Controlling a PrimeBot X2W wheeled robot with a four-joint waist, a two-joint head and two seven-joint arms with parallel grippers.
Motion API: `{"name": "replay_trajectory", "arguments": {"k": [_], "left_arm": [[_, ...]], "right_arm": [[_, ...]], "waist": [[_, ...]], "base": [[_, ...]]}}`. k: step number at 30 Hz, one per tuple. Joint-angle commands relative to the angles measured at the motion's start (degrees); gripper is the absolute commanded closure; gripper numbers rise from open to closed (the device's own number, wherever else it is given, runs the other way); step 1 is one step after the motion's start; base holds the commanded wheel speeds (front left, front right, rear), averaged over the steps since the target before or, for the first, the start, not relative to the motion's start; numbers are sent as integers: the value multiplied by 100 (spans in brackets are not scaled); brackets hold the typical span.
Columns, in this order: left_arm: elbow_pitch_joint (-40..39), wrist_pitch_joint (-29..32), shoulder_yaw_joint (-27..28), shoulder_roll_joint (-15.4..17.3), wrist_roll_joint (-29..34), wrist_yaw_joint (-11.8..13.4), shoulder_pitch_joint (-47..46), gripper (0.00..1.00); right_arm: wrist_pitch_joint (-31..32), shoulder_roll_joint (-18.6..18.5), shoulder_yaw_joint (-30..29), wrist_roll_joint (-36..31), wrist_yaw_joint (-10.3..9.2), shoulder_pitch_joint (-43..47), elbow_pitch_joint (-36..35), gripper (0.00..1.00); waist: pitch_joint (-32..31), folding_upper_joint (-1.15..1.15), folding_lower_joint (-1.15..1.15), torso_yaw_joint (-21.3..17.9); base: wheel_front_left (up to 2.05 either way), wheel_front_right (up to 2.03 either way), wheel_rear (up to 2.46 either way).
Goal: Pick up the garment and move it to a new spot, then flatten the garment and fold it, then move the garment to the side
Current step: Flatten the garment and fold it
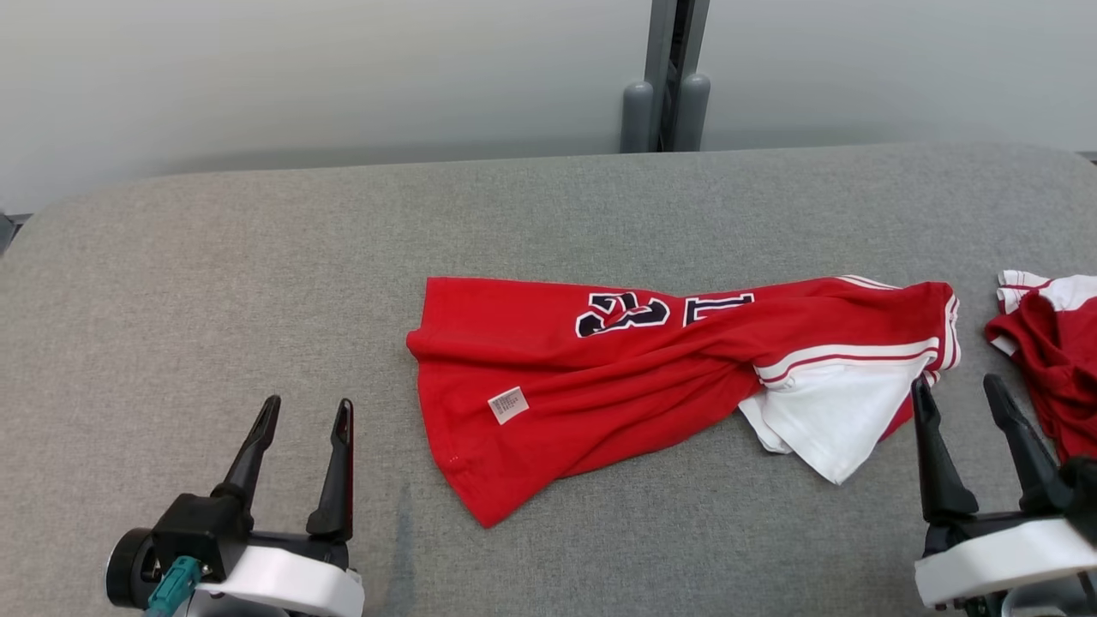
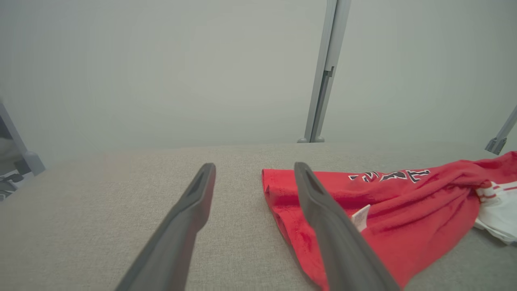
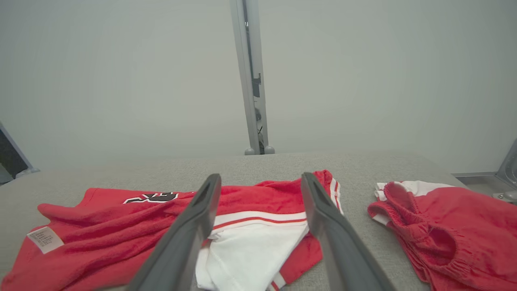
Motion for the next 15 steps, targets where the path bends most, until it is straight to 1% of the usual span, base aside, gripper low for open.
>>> {"name": "replay_trajectory", "arguments": {"k": [1, 7, 15], "left_arm": [[-38, 35, -9, 40, 14, 49, 69, 0], [-102, 96, -24, 45, -6, 119, 136, 0], [-110, 104, -47, 43, -18, 165, 67, 0]], "right_arm": [[118, 35, -21, -70, 2, 139, -168, 0], [273, 129, -67, -139, 2, 323, -440, 0], [354, 175, -87, -173, 2, 331, -520, 0]], "waist": [[-41, 0, 0, 32], [-47, 0, 0, 77], [-12, 0, 0, 100]], "base": [[0, 0, 0], [0, 0, 0], [0, 0, 0]]}}
